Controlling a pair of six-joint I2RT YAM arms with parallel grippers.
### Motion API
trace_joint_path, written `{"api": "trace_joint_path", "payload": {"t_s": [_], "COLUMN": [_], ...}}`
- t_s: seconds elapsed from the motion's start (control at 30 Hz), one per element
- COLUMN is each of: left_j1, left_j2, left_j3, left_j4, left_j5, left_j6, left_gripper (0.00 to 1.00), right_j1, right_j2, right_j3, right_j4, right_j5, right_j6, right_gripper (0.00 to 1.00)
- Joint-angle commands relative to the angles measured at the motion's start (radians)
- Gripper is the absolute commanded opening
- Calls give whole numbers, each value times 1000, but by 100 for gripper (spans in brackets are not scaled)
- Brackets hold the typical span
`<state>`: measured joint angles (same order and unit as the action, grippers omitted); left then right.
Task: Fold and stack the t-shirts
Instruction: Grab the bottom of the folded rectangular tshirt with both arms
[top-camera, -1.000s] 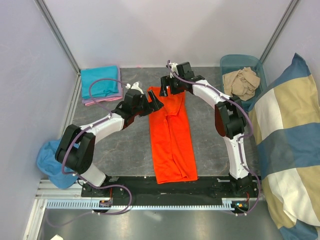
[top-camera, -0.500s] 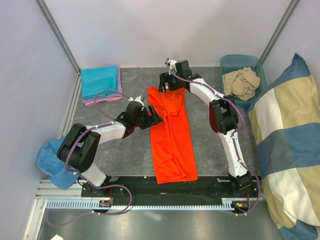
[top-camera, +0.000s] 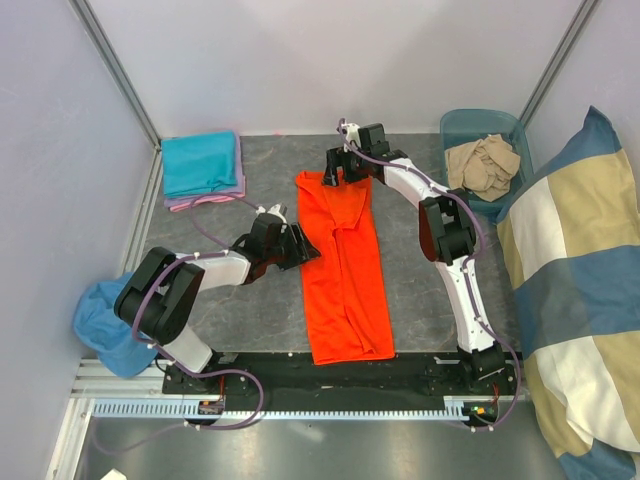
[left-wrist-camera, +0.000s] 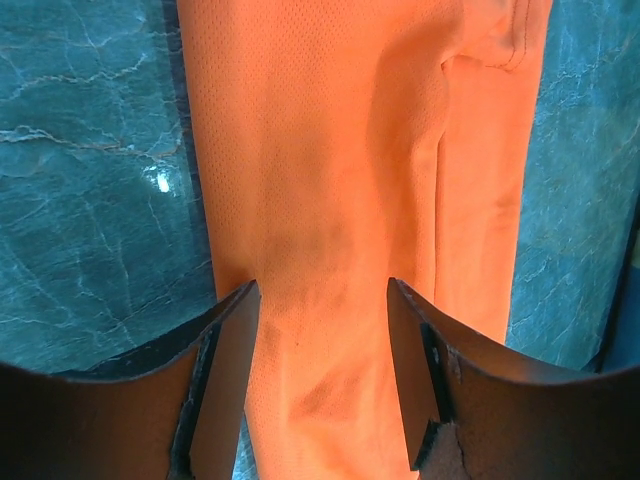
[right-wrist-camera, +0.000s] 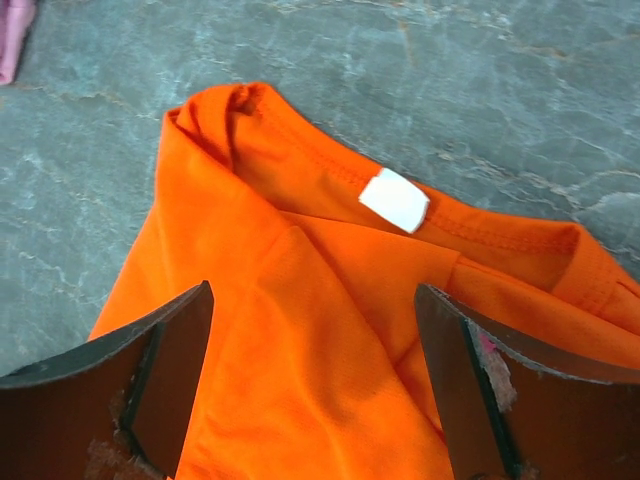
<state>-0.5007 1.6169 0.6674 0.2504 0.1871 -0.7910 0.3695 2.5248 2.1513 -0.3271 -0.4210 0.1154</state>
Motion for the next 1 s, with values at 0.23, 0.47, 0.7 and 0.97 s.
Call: {"api": "trace_joint_path", "payload": {"t_s": [0.23, 0.47, 0.7, 0.97], "left_j1": [-2, -2, -2, -2], "left_j2": [11, 11, 14, 24], "left_j3": [-25, -37, -46, -52], "left_j4": [55, 55, 55, 55], "left_j5": [11, 11, 11, 15], "left_j6": [-31, -33, -39, -40], "left_gripper": [61, 60, 60, 60], "right_j1": [6, 5, 5, 6], "right_j2": [23, 54, 65, 58], "right_j3": [-10, -14, -21, -44], "right_j4": [77, 77, 77, 85], "right_j5": [-133, -163, -176, -177], "right_j6": [15, 15, 15, 9], "right_gripper": [82, 74, 58, 24]}}
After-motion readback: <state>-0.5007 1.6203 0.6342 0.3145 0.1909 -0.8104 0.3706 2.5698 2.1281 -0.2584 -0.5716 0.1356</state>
